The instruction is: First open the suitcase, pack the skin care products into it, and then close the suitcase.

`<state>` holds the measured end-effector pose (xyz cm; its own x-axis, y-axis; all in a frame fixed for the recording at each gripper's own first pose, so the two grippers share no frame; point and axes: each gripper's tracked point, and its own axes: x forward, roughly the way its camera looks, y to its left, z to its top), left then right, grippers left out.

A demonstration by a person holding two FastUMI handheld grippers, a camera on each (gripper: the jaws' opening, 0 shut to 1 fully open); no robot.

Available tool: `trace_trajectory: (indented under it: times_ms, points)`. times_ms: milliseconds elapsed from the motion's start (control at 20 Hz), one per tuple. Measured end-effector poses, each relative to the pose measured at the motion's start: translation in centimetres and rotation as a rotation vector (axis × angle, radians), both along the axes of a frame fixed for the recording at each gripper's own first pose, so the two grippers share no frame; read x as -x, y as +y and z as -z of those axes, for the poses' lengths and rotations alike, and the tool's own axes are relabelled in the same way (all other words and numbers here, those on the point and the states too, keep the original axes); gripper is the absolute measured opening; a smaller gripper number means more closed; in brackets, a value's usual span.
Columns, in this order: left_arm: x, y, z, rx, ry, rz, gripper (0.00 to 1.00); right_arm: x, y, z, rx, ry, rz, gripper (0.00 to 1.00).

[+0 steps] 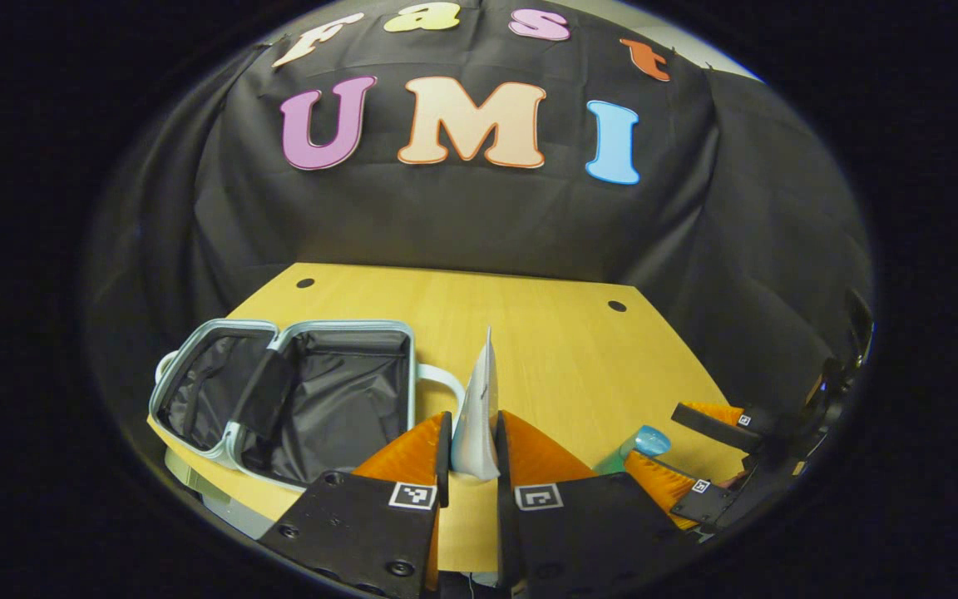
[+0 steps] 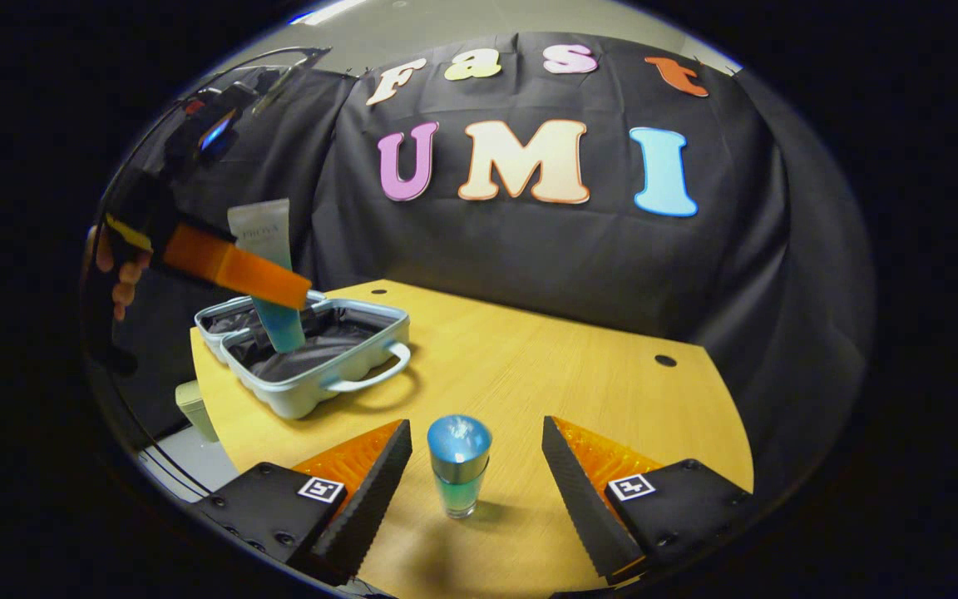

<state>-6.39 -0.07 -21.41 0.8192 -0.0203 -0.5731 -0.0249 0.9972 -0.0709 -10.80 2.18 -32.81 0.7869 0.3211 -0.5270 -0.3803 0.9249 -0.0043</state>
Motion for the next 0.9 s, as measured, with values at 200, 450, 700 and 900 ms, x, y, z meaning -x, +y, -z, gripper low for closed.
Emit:
trace_trajectory:
  times_ms: [200,450,700,900]
  points:
    - [1.0,2.2,-0.2,-0.017,0.021,-0.054,0.20,0.7,0.8,3.4,-0.006,0.088,-0.031,0.94]
    - [1.4,5.8,0.3,-0.050,0.049,-0.084,0.19,0.6,1.8,3.7,-0.025,0.133,-0.030,0.46]
    - [0.2,11.2,2.5,-0.082,0.150,-0.094,0.20,-0.5,4.9,0.3,-0.060,0.164,-0.014,0.44]
    - [-0.9,14.4,5.4,-0.054,0.251,-0.077,0.20,-1.8,9.7,-3.2,-0.126,0.183,-0.015,0.46]
